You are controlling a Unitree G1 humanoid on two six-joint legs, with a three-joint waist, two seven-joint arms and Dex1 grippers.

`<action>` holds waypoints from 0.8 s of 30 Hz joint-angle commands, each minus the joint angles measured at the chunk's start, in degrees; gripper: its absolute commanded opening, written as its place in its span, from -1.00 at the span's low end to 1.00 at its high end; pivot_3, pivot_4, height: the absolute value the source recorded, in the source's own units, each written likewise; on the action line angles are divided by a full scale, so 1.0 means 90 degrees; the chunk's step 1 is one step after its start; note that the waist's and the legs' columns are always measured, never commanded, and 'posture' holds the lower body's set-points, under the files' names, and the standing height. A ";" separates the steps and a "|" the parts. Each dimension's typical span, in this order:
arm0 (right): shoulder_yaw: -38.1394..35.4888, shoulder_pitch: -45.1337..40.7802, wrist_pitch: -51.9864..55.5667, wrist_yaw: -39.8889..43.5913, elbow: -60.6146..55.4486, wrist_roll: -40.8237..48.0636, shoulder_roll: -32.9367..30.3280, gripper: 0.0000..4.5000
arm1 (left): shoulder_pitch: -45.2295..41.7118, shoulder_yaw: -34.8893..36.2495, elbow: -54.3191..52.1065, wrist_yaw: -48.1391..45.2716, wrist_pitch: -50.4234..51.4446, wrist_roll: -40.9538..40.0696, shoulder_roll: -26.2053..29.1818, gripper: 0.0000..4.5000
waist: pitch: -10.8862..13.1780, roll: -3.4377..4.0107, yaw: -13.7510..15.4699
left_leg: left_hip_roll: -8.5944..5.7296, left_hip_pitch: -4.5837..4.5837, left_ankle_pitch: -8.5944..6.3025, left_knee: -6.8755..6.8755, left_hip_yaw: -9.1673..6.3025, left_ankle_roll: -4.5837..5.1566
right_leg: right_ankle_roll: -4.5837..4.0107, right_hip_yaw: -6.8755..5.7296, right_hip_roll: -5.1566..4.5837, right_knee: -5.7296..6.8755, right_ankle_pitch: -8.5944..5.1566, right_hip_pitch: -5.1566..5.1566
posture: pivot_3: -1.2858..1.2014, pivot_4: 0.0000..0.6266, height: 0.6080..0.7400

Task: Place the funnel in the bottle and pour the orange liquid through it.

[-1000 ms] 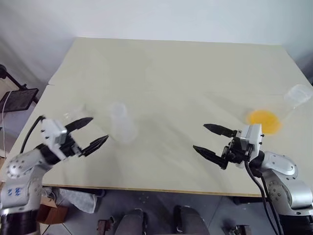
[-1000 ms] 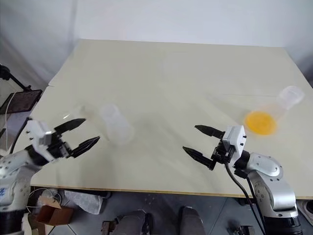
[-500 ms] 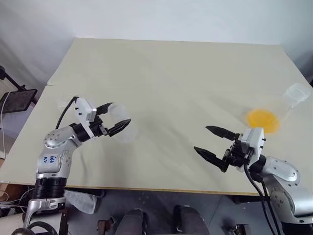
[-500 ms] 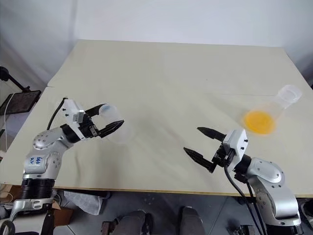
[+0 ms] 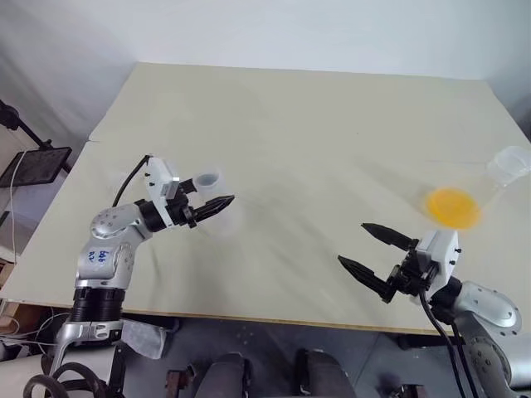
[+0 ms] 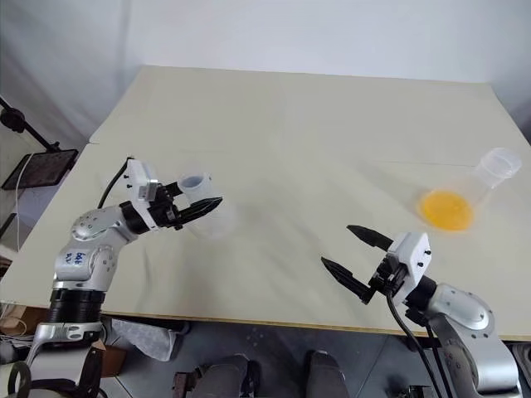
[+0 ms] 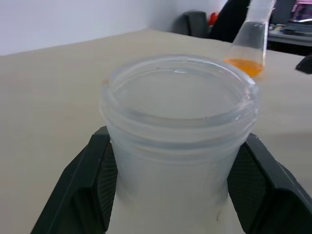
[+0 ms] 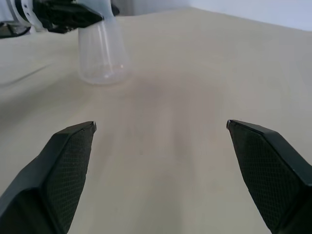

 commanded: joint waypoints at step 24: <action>-0.1576 0.2312 -0.0787 -0.1015 -0.1109 -0.0136 0.0874 1.00 | -0.2866 -0.1555 0.3801 -0.0811 -0.2375 0.1752 -0.2284 0.19 | 0.0003 -0.0010 0.0018 | -0.0010 -0.0003 0.0008 -0.0002 0.0035 0.0020 | 0.0028 0.0002 0.0020 -0.0015 0.0015 -0.0004 | 0.03 -0.52 1.00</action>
